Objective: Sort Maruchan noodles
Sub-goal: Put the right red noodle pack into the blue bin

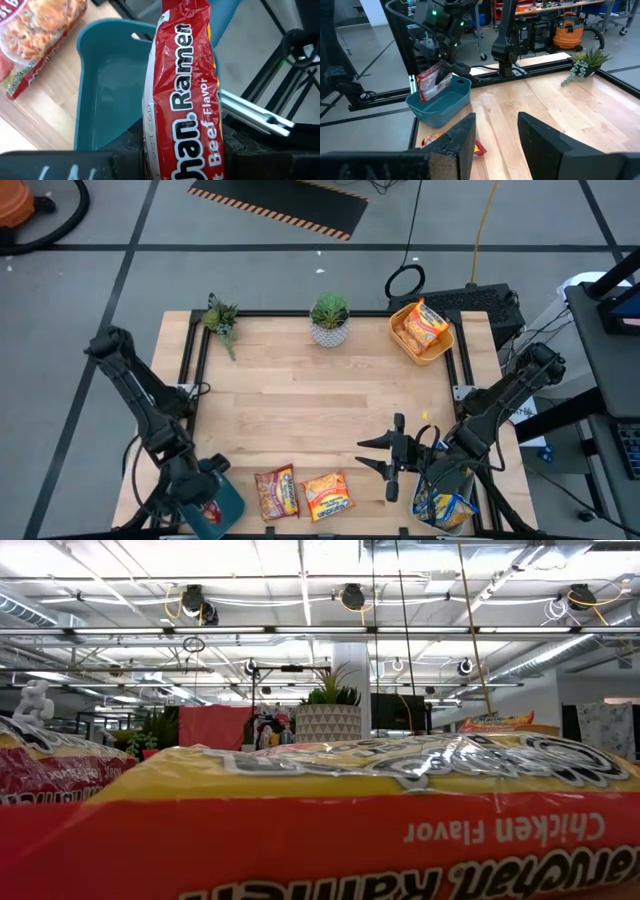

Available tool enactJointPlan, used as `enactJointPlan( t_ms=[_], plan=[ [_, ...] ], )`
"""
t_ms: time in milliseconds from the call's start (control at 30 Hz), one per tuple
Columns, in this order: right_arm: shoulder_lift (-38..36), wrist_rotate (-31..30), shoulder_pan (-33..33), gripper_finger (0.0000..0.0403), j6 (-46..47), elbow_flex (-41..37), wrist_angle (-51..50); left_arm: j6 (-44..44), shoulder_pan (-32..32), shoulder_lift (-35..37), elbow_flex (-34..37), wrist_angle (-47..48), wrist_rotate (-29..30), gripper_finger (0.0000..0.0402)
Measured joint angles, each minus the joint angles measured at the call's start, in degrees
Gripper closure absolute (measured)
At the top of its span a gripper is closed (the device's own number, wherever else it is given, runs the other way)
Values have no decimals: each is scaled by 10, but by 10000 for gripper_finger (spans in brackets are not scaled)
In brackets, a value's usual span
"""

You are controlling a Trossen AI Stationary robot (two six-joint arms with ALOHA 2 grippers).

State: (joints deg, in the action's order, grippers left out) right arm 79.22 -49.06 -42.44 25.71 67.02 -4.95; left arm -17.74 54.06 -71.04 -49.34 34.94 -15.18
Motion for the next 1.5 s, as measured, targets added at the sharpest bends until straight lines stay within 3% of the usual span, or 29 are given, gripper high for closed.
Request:
enactJointPlan(
  t_ms=[333, 467, 733, 933, 1267, 1500],
  plan=[
    [0, -1, 0, 264, -7, 0, 0, -75, 7, -47, 0, 0, 2, 273],
    [0, -1, 0, 264, -9, 0, 0, -117, 13, -61, 0, 11, 29, 271],
    [0, -2, 0, 264, -9, 0, -1, -152, 19, -88, 0, 21, 56, 195],
    [0, -2, 0, 264, -9, 0, -3, -135, 19, -87, 0, 23, 56, 139],
    [0, -3, 1, 264, -9, 0, -7, -74, 19, -87, -27, 87, 86, 131],
    [0, -3, 1, 264, -9, 0, -7, -8, 18, -87, -59, 102, 208, 130]
  ],
)
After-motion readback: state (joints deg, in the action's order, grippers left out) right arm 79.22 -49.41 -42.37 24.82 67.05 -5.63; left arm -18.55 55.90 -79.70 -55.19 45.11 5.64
